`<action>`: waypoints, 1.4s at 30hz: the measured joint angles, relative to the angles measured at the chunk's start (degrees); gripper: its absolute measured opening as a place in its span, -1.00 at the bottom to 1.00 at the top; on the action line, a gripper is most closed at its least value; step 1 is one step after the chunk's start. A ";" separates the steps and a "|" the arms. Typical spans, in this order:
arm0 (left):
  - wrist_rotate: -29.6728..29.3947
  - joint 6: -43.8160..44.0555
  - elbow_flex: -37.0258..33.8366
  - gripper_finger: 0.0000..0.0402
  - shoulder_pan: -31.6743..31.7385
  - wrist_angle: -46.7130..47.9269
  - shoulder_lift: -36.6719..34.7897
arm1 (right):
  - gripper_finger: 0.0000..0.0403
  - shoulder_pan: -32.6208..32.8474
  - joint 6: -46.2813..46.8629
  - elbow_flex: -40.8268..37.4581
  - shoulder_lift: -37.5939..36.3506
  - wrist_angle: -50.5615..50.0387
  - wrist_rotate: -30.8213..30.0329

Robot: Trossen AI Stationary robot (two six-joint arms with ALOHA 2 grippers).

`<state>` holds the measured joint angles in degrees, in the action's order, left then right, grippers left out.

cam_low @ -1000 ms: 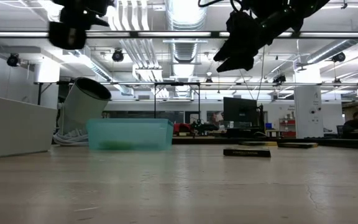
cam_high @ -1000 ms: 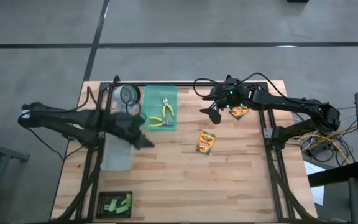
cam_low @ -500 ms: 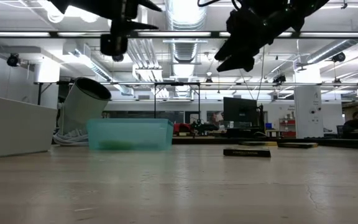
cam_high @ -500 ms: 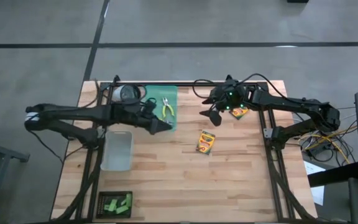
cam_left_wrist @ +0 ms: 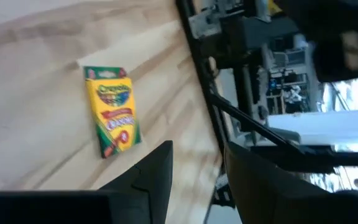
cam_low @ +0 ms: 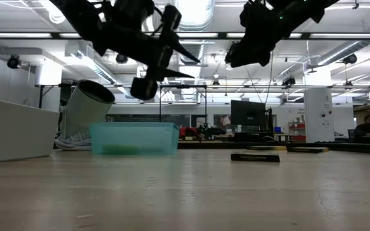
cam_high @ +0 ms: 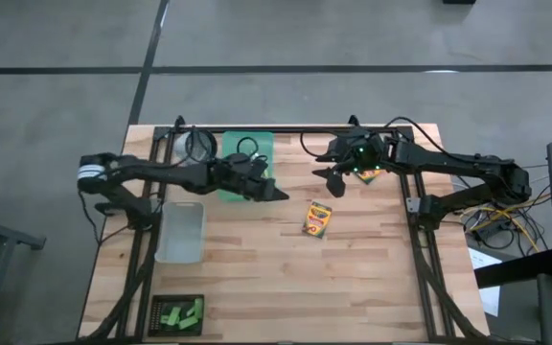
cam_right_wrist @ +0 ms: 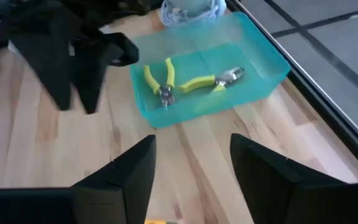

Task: Pick & Place School Supplies
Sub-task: Put the yellow crayon box into the gray bin

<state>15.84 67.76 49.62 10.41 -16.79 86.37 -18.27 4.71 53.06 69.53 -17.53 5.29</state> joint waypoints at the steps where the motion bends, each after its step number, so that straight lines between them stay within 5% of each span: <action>1: 0.00 0.08 0.37 -0.26 0.32 -0.15 0.97 | -0.04 0.40 0.00 0.00 -0.45 -1.22 -0.88; 13: -3.10 -5.76 9.09 -0.26 1.79 5.41 6.40 | -0.36 7.12 1.64 -0.04 -4.02 -11.07 -7.14; 17: -6.46 -6.76 11.70 -0.26 1.95 11.46 7.07 | -0.58 9.81 1.77 -0.04 -4.86 -10.19 -13.13; 23: -6.97 -7.68 13.41 -0.26 2.38 13.35 7.83 | -0.92 11.37 4.37 -0.41 -6.75 -11.59 -14.48; 32: -6.95 -7.69 13.47 -0.26 2.95 13.39 7.83 | -0.96 14.30 7.74 -10.05 -14.45 2.83 -18.32; 42: -6.86 -7.40 13.45 -0.26 3.41 13.39 7.83 | -0.96 16.49 20.81 -20.71 -20.81 3.62 -20.67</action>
<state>8.97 60.36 63.07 13.82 -3.40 94.19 -1.78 25.52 32.35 48.72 -13.90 -15.38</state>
